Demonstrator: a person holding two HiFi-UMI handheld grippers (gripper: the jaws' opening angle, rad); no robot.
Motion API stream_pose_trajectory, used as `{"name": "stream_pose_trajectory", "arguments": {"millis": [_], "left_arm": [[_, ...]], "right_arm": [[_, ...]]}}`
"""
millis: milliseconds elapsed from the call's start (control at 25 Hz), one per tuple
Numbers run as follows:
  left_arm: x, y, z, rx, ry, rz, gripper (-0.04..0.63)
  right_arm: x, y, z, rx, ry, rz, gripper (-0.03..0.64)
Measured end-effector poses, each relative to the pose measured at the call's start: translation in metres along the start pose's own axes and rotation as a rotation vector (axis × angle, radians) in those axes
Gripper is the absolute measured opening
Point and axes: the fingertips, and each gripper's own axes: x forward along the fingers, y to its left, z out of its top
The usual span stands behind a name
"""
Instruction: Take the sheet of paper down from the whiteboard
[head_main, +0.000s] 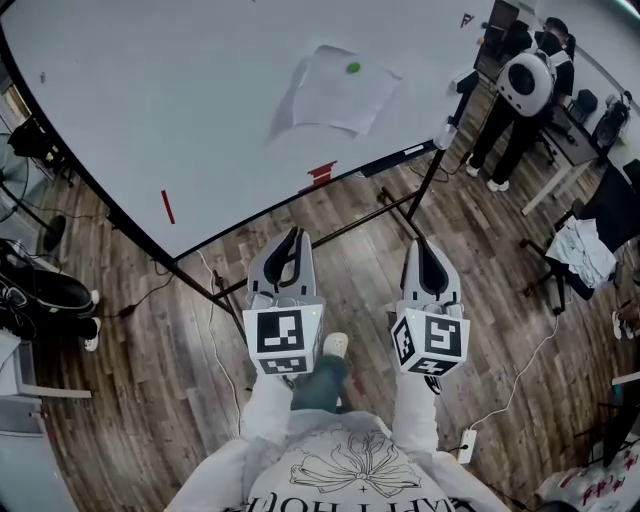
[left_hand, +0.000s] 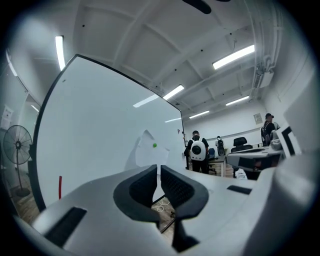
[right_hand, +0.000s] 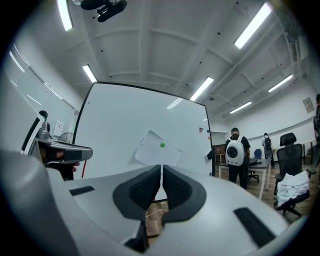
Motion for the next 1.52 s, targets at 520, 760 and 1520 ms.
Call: {"name": "stream_pose_trajectory", "arguments": {"millis": [520,760,1520], "left_arm": [[0.160,0.034,0.003,-0.012,-0.021,0.061,0.008],[0.215,0.059,0.011,-0.004,-0.028,0.118,0.008],[0.290,0.103,0.005,0.017,0.015,0.280,0.135]], "right_arm": [[0.159,-0.044,0.008,-0.041,-0.025,0.038,0.009],[0.224,-0.052,0.018,-0.051,-0.040,0.076,0.009],[0.355,-0.038,0.027,-0.071,-0.062,0.305,0.009]]}}
